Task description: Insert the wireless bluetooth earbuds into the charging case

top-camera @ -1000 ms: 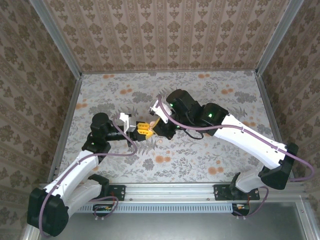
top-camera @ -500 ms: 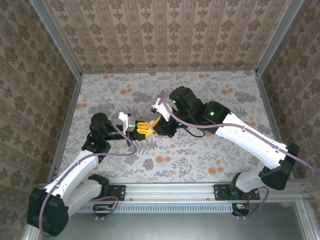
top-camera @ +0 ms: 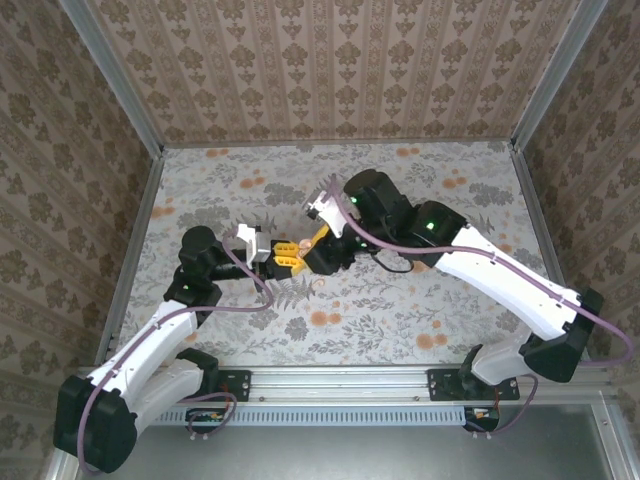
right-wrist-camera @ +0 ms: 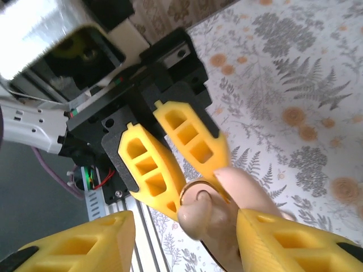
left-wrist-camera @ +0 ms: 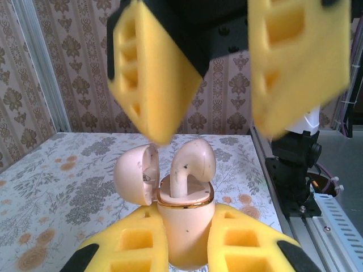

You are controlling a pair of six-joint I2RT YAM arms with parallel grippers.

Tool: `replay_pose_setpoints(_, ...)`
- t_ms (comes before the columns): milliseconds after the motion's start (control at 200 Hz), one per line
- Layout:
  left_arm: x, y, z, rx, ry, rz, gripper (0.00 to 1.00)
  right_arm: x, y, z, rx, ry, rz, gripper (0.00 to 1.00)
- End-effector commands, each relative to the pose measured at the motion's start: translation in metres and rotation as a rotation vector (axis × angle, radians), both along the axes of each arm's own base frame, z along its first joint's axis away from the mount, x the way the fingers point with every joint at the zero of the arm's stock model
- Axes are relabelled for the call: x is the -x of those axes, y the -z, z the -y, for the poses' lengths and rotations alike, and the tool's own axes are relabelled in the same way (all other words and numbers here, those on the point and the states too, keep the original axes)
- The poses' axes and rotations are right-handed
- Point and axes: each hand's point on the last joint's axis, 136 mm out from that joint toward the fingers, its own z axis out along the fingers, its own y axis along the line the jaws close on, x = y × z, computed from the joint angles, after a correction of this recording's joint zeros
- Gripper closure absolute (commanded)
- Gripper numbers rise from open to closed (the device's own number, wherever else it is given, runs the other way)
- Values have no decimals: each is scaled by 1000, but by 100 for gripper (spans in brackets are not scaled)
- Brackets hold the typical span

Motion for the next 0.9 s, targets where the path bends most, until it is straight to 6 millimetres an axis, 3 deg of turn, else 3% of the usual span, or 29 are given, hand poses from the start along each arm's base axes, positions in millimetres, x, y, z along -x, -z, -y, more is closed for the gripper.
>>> replay_pose_setpoints(0, 5, -15, -1, 31, 10, 76, 100, -1, -33, 13, -101, 75, 16, 49)
replay_pose_setpoints(175, 10, -14, 3, 31, 20, 80, 100, 0, -27, 17, -107, 126, -64, 61)
replay_pose_setpoints(370, 6, -11, 3, 29, -9, 86, 100, 13, -8, 4, -122, 97, -181, 75)
replay_pose_setpoints(615, 5, -9, 3, 26, -17, 86, 100, 16, 6, -1, -97, 97, -201, 78)
replay_pose_setpoints(895, 7, -10, 2, 28, -16, 90, 100, 2, 18, 0, -14, 124, -158, 81)
